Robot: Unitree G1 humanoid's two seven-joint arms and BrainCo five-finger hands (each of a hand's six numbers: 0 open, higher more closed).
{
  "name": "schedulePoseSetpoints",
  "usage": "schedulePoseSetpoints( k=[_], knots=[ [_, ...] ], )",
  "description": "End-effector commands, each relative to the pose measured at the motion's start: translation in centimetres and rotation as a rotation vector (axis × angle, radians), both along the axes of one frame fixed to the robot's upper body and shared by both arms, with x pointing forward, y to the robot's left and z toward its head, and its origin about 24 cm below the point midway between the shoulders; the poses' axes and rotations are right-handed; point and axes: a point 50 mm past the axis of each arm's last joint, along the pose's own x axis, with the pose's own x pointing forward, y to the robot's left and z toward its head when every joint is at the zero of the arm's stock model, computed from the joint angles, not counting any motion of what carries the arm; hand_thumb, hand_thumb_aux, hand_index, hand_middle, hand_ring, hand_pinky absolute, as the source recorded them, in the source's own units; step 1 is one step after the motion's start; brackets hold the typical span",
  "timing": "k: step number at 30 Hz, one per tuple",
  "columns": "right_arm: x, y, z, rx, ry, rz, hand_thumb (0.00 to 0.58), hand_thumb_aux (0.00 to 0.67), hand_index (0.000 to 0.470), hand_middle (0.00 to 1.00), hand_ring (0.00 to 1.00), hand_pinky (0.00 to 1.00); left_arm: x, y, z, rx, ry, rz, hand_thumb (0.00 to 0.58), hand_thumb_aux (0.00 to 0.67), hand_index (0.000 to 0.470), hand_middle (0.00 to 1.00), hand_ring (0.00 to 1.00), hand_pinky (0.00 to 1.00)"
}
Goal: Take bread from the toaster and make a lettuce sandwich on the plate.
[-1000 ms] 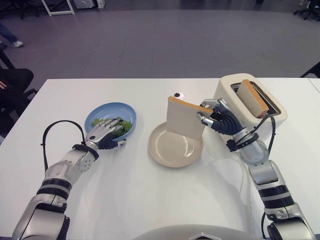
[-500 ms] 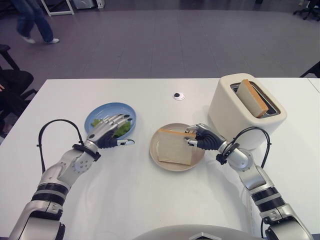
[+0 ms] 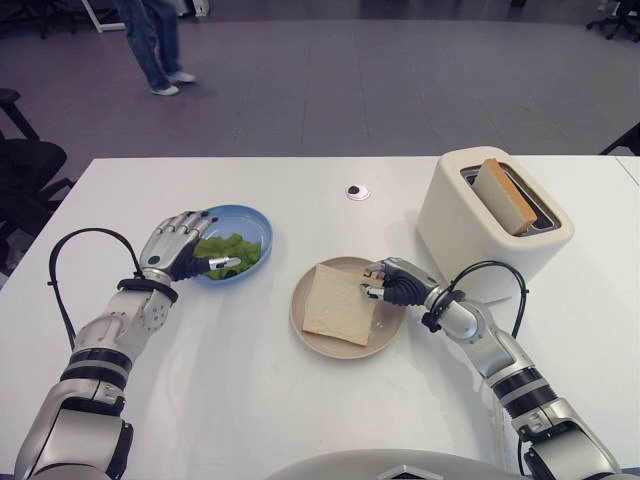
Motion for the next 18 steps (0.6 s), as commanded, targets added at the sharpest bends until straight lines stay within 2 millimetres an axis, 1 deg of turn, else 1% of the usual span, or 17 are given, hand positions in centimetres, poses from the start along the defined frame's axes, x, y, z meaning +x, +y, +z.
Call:
schedulePoseSetpoints(
  k=[1,2,3,4,5,6,7,8,9,11,12,13,15,17,18],
  knots=[
    [-0.5,-0.1,-0.8,-0.047,0.026,0.019,0.580,0.670,0.470,1.00,1.00,1.00,0.5,-0.8,-1.2,-0.017,0.051,-0.016,0.000,0.000,0.000,0.00,0.00,0.00],
    [-0.6,0.0,-0.8,-0.048,0.024,0.023,0.580,0.670,0.470,1.00,1.00,1.00,0.4,-0.9,-1.7,-0.014,0.073,-0.018,0.000,0.000,0.000,0.00,0.00,0.00],
    [-0.6,0.0,-0.8,-0.048,0.022,0.026,0.574,0.604,0.424,0.99,0.99,0.99,0.4,-1.0,-2.2,-0.014,0.092,-0.021,0.000,0.000,0.000,0.00,0.00,0.00],
    [-0.7,0.0,-0.8,-0.049,0.021,0.028,0.559,0.544,0.382,0.93,0.93,0.93,0.3,-1.2,-2.5,-0.011,0.111,-0.026,0.000,0.000,0.000,0.00,0.00,0.00],
    [-0.7,0.1,-0.8,-0.048,0.019,0.029,0.545,0.504,0.354,0.87,0.87,0.87,0.3,-1.3,-2.8,-0.008,0.129,-0.031,0.000,0.000,0.000,0.00,0.00,0.00],
    [-0.8,0.1,-0.7,-0.046,0.015,0.033,0.480,0.391,0.275,0.68,0.68,0.68,0.2,-1.3,-3.1,0.002,0.148,-0.033,0.049,0.029,0.020,0.00,0.00,0.00],
    [-0.9,0.1,-0.6,-0.041,0.011,0.037,0.403,0.300,0.210,0.60,0.60,0.60,0.2,-1.3,-3.4,0.011,0.165,-0.032,0.128,0.079,0.055,0.00,0.00,0.00],
    [-1.0,0.2,-0.5,-0.034,0.007,0.040,0.201,0.129,0.090,0.54,0.54,0.54,0.1,-1.2,-3.6,0.018,0.179,-0.033,0.179,0.113,0.079,0.00,0.00,0.00],
    [-1.0,0.2,-0.3,-0.027,0.005,0.042,0.000,0.000,0.000,0.40,0.40,0.40,0.0,-1.2,-3.8,0.022,0.194,-0.037,0.294,0.200,0.140,0.00,0.00,0.00],
    [-1.1,0.1,-0.1,-0.015,-0.001,0.040,0.000,0.000,0.000,0.25,0.25,0.25,-0.2,-1.3,-4.1,0.026,0.218,-0.050,0.438,0.339,0.238,0.00,0.00,0.00],
    [-1.1,0.1,0.1,-0.006,-0.007,0.035,0.000,0.000,0.000,0.05,0.05,0.05,-0.2,-1.3,-4.2,0.024,0.224,-0.059,0.480,0.391,0.275,0.00,0.00,0.00],
    [-1.0,0.0,0.3,0.002,-0.012,0.030,0.000,0.000,0.000,0.00,0.00,0.00,-0.3,-1.4,-4.3,0.021,0.227,-0.067,0.505,0.428,0.300,0.00,0.00,0.00],
    [-0.9,-0.1,0.7,0.016,-0.027,0.019,0.000,0.000,0.000,0.00,0.00,0.00,-0.3,-1.6,-4.1,0.002,0.218,-0.087,0.554,0.528,0.370,0.00,0.00,0.00],
    [-0.8,-0.2,0.9,0.028,-0.035,0.013,0.000,0.000,0.000,0.00,0.00,0.00,-0.3,-1.8,-3.8,-0.023,0.203,-0.108,0.564,0.560,0.393,0.00,0.00,0.00],
    [-0.8,-0.2,1.0,0.032,-0.037,0.011,0.000,0.000,0.000,0.00,0.00,0.00,-0.3,-2.0,-3.7,-0.039,0.196,-0.119,0.564,0.560,0.393,0.00,0.00,0.00]
  ],
)
